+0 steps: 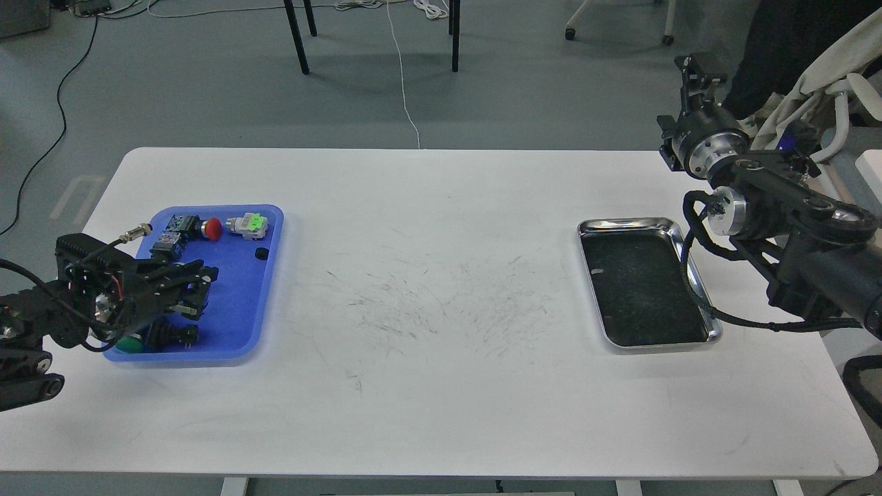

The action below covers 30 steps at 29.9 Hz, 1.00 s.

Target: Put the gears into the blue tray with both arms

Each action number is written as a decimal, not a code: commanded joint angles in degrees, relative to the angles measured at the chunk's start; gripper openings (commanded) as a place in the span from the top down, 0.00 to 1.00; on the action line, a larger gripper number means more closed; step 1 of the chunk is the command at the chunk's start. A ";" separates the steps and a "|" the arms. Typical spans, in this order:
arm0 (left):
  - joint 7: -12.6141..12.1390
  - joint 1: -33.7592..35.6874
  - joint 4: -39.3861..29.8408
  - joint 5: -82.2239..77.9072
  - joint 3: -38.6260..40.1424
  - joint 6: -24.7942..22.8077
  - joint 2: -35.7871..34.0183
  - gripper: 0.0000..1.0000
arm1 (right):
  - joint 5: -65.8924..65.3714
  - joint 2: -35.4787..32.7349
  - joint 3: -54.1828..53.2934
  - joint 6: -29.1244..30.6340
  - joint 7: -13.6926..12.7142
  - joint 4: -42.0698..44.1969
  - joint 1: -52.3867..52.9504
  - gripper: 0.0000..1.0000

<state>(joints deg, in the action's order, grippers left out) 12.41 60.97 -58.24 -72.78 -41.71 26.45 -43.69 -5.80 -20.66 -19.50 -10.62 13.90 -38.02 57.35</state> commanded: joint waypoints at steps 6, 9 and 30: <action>0.42 -2.08 3.75 0.09 -0.13 -0.08 4.31 0.94 | 0.35 0.27 -4.41 0.60 -0.63 -0.04 -1.54 0.04; 0.51 -2.52 4.62 0.09 -0.04 -0.08 4.31 0.94 | 0.26 0.53 -4.41 0.60 -0.63 -0.13 -1.98 0.03; 0.51 -2.43 6.12 0.53 0.31 -0.52 4.57 0.69 | 0.00 0.71 -4.15 0.78 -0.02 -0.66 -2.51 0.03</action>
<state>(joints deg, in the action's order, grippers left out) 12.92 58.54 -52.03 -72.18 -41.65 25.82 -39.05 -5.76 -19.96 -23.69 -9.84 13.77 -38.68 54.89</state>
